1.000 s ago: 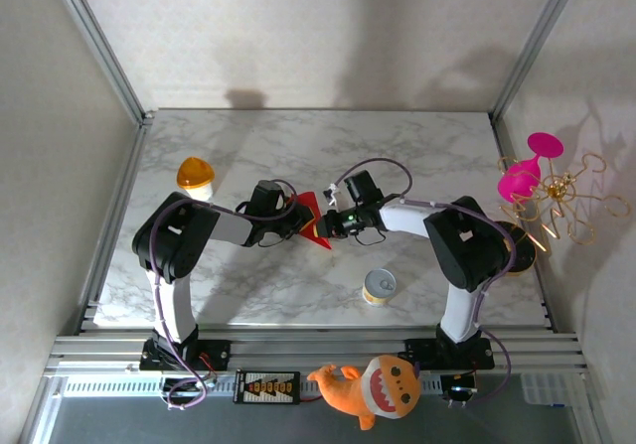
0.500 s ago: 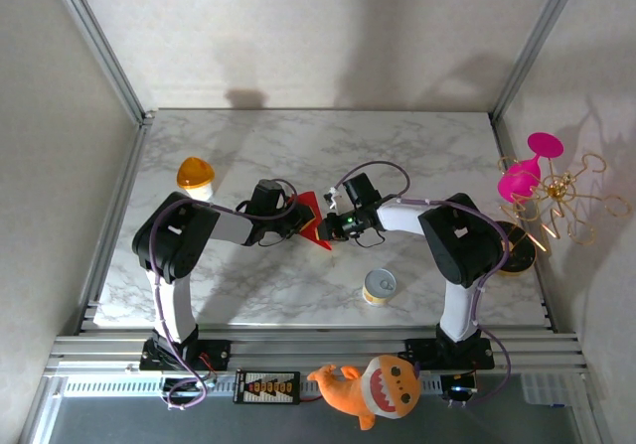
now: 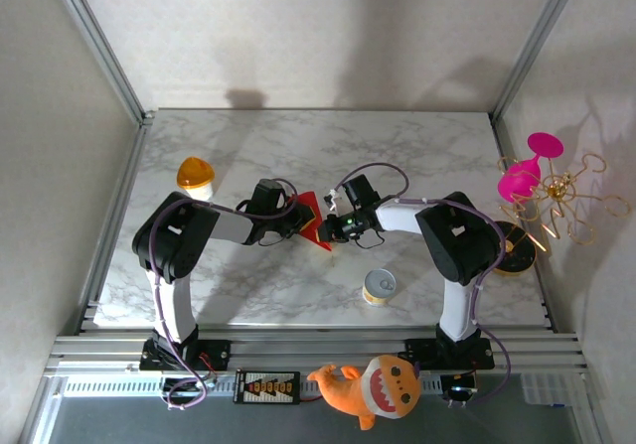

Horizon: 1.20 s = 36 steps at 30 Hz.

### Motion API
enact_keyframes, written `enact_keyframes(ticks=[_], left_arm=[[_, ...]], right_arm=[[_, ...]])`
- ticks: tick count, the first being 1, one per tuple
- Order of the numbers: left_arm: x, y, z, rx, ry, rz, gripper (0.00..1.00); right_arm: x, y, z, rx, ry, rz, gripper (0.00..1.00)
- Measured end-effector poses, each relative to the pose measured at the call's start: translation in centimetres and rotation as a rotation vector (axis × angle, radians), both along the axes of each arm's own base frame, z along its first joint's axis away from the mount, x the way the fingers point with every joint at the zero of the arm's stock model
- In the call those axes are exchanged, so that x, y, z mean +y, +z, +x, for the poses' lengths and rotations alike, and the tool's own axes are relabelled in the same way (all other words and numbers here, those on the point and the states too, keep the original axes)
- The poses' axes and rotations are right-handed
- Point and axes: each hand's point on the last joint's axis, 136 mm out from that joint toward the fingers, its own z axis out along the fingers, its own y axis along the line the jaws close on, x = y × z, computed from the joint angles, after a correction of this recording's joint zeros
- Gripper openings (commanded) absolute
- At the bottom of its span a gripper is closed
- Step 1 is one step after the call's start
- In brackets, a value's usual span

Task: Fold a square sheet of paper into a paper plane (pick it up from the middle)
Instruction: Fourth fold the wing at the center of the table.

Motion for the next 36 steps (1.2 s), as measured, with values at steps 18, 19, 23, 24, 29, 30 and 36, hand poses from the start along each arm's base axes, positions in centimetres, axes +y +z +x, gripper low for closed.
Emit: enact_keyframes(ticks=[18,19,23,24,29,30,36], left_arm=[[0.0,-0.1,0.0,0.015,0.003,0.013,0.16],[0.0,-0.1,0.0,0.015,0.003,0.013,0.16],[0.0,-0.1,0.0,0.015,0.003,0.013,0.16],[0.0,-0.1,0.0,0.015,0.003,0.013,0.16],[0.0,-0.2,0.0,0.015,0.003,0.014,0.16],[0.0,-0.2,0.0,0.015,0.003,0.014,0.16],[0.0,-0.2,0.0,0.014,0.001,0.016,0.16]], right_arm=[[-0.2,-0.3,-0.1,0.001,0.003,-0.017,0.13],[-0.2,-0.2,-0.1,0.003,0.003,-0.018,0.13],[-0.6,0.1,-0.7,0.011,0.007,-0.027,0.13],[-0.7,0.1,-0.8,0.013,0.008,-0.029,0.13],[-1.0,-0.4,-1.2,0.022,0.013,-0.043,0.13],[-1.0,-0.4,-1.3,0.021,0.014,-0.043,0.13],[-1.1,-0.4,-1.3,0.022,0.015,-0.043,0.14]])
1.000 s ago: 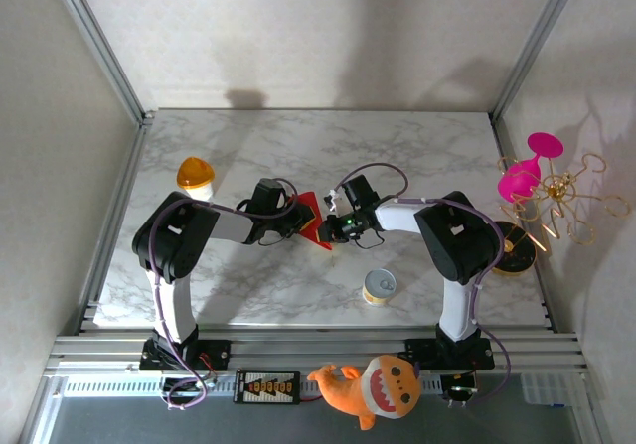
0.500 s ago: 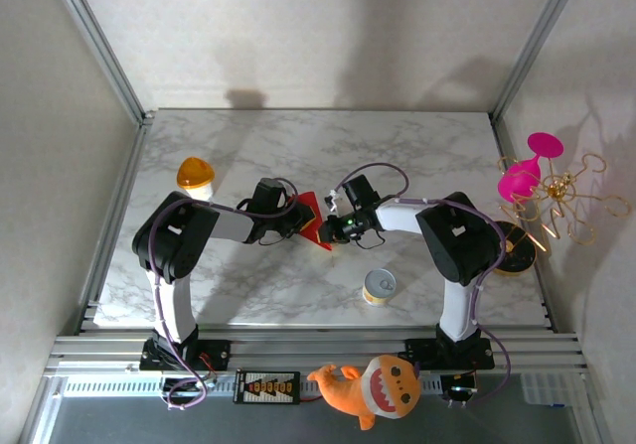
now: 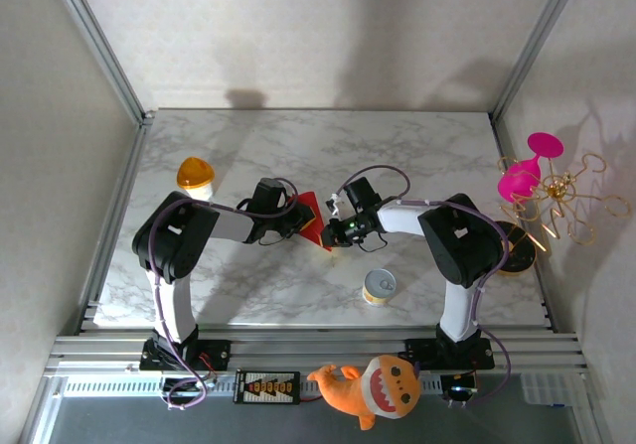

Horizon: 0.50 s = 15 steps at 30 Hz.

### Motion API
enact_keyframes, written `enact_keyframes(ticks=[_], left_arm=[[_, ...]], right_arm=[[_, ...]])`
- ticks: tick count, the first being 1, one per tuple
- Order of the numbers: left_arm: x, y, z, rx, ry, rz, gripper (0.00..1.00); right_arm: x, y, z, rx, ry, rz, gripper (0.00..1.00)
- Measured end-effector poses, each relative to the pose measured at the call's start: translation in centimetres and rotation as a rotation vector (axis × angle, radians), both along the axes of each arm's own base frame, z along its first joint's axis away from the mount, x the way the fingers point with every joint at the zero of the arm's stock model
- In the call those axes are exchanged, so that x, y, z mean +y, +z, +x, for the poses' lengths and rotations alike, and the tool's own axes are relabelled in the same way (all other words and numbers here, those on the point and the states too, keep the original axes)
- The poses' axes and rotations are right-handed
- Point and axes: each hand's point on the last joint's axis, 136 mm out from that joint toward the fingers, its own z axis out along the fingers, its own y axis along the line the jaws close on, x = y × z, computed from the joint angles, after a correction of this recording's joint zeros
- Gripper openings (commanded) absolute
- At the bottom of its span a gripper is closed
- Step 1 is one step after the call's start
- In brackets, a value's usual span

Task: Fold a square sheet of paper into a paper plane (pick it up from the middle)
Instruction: Fourth fold the wing at the center of the table.

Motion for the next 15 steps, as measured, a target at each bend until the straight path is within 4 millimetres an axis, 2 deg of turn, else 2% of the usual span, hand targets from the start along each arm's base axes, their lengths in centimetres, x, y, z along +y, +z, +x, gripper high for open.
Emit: enact_keyframes(ticks=[8,15], left_arm=[[0.0,0.0,0.0,-0.001,-0.002,0.002,0.16],[0.0,0.0,0.0,0.001,-0.003,0.004,0.16]], right_arm=[[-0.8,-0.2,-1.1,0.010,0.010,-0.012,0.14],[-0.7,0.0,-1.1,0.003,0.010,-0.008,0.14]])
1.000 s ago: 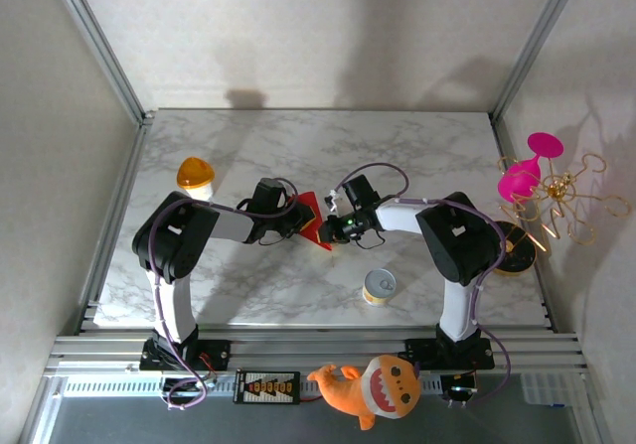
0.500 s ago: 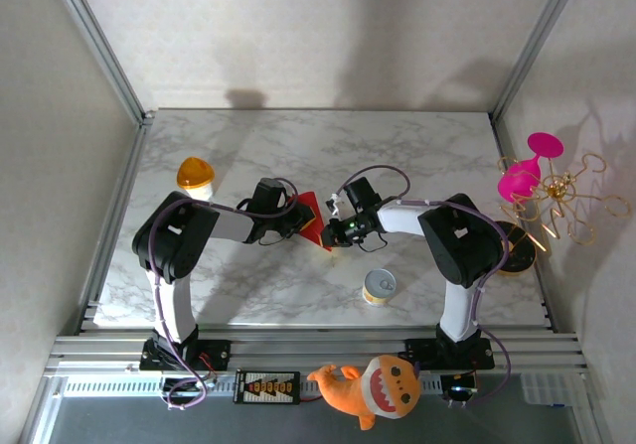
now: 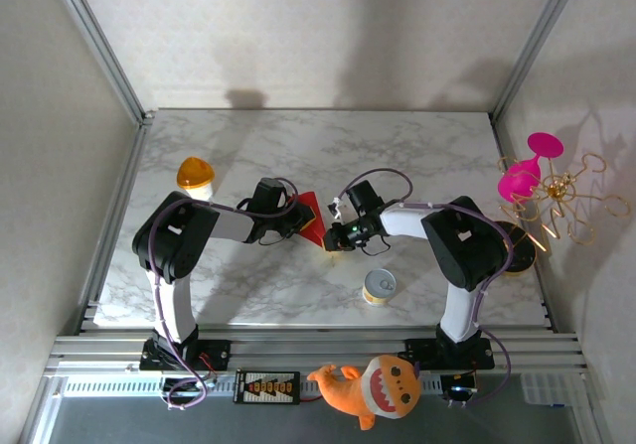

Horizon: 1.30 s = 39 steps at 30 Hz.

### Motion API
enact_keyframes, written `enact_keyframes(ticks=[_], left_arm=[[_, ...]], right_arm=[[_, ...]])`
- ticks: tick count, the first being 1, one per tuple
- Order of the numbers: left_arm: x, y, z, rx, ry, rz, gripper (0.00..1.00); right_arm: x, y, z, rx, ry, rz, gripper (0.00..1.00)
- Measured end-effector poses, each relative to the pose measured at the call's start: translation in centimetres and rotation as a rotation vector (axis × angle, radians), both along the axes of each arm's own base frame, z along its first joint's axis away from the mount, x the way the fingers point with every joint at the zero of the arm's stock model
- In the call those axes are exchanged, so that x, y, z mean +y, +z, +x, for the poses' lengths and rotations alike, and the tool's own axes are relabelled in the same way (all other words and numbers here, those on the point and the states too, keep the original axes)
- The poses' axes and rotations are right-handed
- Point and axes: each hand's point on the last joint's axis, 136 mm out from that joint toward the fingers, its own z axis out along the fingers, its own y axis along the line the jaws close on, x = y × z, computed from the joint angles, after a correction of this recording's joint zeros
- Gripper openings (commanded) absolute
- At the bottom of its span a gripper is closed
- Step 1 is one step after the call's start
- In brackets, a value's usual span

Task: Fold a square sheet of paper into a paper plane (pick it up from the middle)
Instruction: Fourth fold the wing at the center of the table.

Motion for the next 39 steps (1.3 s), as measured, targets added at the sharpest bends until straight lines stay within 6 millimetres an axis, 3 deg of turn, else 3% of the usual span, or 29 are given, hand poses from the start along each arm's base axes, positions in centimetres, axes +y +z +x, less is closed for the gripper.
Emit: enact_keyframes(ticks=[9,21,39], left_arm=[[0.0,0.0,0.0,0.000,-0.002,0.002,0.16],[-0.1,0.1,0.0,0.010,-0.003,0.008,0.16],[-0.1,0.3,-0.9,-0.042,-0.058,0.125,0.16]], right_arm=[[0.8,3.0,2.0,-0.090,-0.024,0.035,0.12],[0.9,0.2,2.9,-0.057,-0.044,-0.017,0.12],[0.5,-0.3,3.2,-0.067,-0.054,-0.064,0.11]])
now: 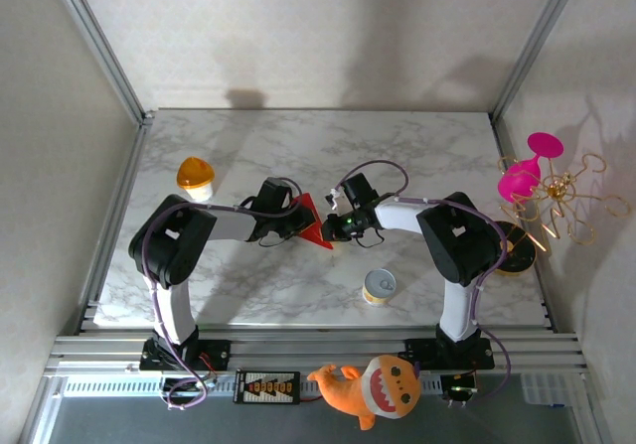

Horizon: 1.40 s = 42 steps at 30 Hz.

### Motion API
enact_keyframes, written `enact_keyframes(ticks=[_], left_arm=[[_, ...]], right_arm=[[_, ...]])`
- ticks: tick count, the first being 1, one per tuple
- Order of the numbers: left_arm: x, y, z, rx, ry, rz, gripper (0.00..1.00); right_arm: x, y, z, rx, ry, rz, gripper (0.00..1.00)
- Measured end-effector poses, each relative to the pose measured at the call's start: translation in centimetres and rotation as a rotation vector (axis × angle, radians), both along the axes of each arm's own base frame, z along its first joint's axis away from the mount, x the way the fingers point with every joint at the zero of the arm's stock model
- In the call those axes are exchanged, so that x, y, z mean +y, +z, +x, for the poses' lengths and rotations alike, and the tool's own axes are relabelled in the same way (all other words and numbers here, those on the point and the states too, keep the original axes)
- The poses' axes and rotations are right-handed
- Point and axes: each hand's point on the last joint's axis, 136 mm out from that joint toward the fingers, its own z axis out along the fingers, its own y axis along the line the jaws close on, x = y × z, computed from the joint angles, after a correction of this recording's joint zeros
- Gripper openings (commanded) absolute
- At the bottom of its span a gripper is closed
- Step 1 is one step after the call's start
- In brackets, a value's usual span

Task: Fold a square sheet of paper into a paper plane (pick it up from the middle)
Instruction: Fourth fold the wing at the center of the table.

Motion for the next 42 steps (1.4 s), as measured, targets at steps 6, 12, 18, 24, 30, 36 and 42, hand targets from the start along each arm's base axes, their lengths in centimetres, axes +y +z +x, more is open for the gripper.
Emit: enact_keyframes(ticks=[6,12,18,24,30,36,42], left_arm=[[0.0,0.0,0.1,-0.007,-0.012,0.031,0.15],[0.1,-0.1,0.2,0.001,-0.012,0.086,0.14],[0.4,-0.3,0.3,0.005,-0.020,0.111,0.15],[1.3,-0.3,1.2,0.014,-0.031,0.092,0.16],[2.5,-0.2,2.2,0.040,-0.035,0.032,0.17],[3.5,-0.2,3.3,0.032,-0.036,0.018,0.18],[5.7,-0.1,5.0,0.013,-0.011,0.047,0.18]], right_arm=[[0.0,-0.1,0.0,-0.001,0.007,-0.013,0.10],[0.0,-0.2,-0.1,-0.013,0.015,-0.039,0.10],[0.0,-0.3,-0.1,-0.027,0.026,-0.052,0.09],[0.1,-0.3,0.0,-0.037,0.025,-0.053,0.09],[0.3,-0.3,0.3,-0.062,0.024,-0.056,0.09],[0.5,-0.4,0.5,-0.089,0.036,-0.065,0.09],[0.4,-0.4,0.4,-0.098,0.040,-0.071,0.09]])
